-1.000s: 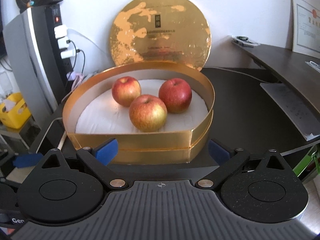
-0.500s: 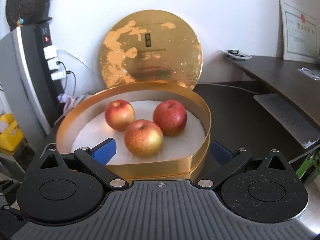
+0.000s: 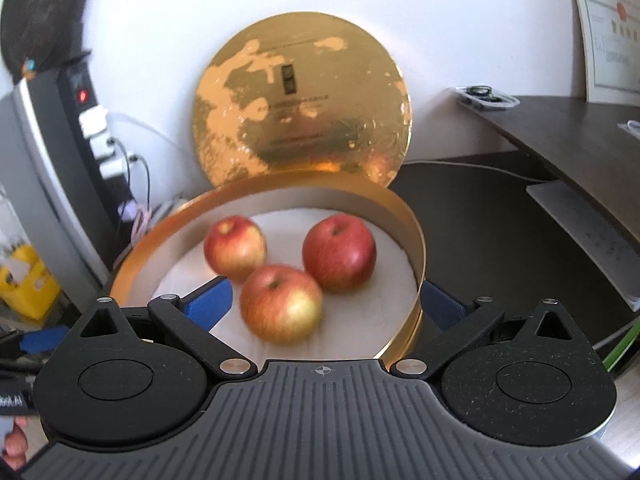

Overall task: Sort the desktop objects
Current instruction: 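Move both grippers to the rim of the gold lid and grasp it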

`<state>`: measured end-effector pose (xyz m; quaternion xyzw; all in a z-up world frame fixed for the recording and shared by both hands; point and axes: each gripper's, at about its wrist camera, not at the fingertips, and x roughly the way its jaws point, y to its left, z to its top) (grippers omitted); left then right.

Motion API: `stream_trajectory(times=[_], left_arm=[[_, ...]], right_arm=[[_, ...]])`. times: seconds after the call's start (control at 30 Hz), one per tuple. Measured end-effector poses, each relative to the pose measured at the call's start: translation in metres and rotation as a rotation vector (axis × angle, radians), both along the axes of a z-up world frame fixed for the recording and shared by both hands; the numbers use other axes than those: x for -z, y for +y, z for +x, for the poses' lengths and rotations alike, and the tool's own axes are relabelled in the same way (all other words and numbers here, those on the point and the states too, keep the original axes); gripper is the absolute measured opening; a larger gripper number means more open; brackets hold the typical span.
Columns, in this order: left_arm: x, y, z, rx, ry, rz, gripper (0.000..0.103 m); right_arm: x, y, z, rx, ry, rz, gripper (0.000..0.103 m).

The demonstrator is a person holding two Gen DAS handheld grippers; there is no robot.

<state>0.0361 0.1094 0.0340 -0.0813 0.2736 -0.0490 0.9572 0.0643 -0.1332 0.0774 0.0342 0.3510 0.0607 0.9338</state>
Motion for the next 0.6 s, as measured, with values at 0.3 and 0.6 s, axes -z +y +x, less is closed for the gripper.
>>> stream_trajectory(times=[0.3,0.6], left_arm=[[-0.060,0.054,0.100,-0.014,0.009,-0.145,0.097],[-0.061,0.093,0.203,0.014,-0.011,-0.284,0.090]], right_arm=[[-0.013,-0.043,0.077,-0.012,-0.028,0.099,0.102],[0.000,-0.082,0.178,-0.043,-0.058,0.265,0.103]])
